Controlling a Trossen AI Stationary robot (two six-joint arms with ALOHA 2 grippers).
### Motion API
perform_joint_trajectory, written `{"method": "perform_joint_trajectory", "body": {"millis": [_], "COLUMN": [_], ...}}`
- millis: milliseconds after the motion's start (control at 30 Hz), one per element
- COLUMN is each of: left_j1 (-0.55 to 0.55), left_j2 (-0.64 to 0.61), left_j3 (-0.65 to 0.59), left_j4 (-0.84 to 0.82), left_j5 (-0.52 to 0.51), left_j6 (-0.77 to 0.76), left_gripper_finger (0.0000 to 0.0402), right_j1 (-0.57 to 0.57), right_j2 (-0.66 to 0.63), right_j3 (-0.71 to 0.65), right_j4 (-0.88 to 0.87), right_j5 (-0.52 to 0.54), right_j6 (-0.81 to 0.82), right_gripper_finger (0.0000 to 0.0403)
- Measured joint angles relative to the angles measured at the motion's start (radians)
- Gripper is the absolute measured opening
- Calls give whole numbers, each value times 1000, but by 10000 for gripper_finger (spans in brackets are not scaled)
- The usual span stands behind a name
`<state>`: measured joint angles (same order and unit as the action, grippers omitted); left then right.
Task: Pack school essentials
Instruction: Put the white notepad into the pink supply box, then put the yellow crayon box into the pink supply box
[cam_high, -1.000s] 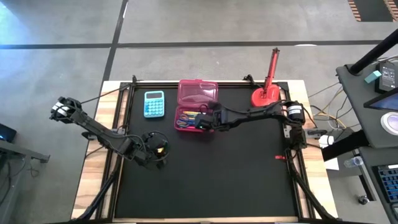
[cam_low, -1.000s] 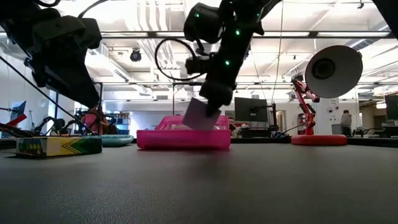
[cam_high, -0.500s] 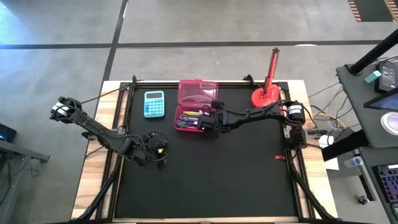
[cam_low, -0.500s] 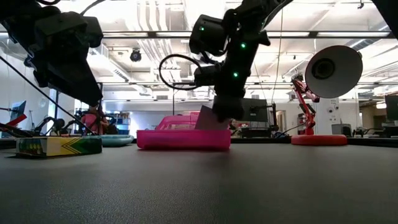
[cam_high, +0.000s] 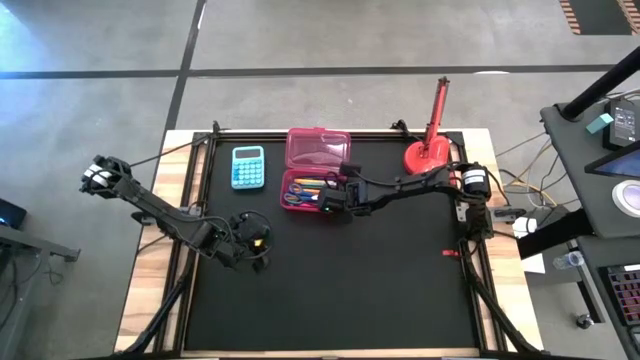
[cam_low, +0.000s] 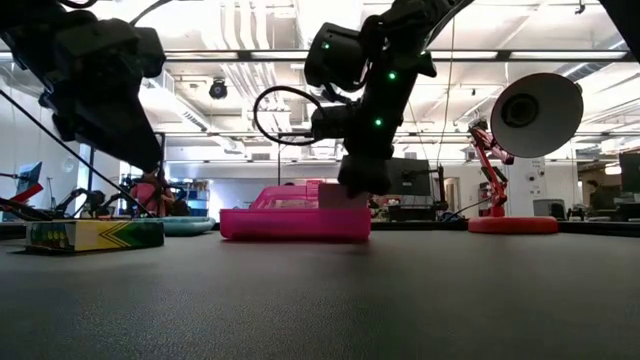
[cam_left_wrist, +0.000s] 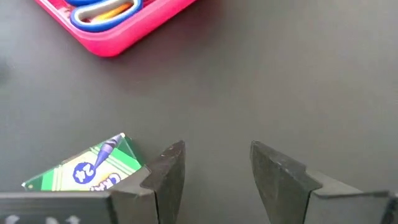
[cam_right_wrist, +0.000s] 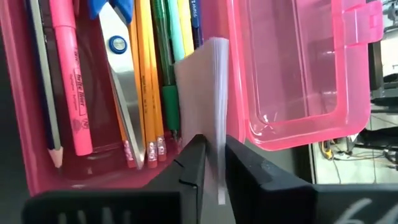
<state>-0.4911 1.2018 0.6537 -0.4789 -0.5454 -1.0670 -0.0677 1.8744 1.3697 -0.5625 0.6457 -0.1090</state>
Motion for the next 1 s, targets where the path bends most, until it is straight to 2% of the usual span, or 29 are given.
{"method": "perform_joint_trajectory", "body": {"millis": [300, 433, 733, 867, 1000], "left_j1": [-1, 0, 0, 0, -4], "left_j2": [-1, -6, -19, -19, -19], "left_j3": [7, 17, 16, 15, 11], "left_j4": [0, 0, -63, -227, -388], "left_j5": [56, 116, 172, 172, 197], "left_j6": [-2, -4, -58, -178, -331], "left_gripper_finger": [164, 164, 164, 164, 164], "right_j1": [5, 15, 47, 60, 85], "right_j2": [-8, -47, -205, -223, -214], "right_j3": [0, 14, 21, -3, -41], "right_j4": [-3, -25, 24, 94, 161], "right_j5": [-3, -63, -323, -413, -445], "right_j6": [29, 49, 146, 169, 168], "right_gripper_finger": [119, 136, 136, 128, 123]}}
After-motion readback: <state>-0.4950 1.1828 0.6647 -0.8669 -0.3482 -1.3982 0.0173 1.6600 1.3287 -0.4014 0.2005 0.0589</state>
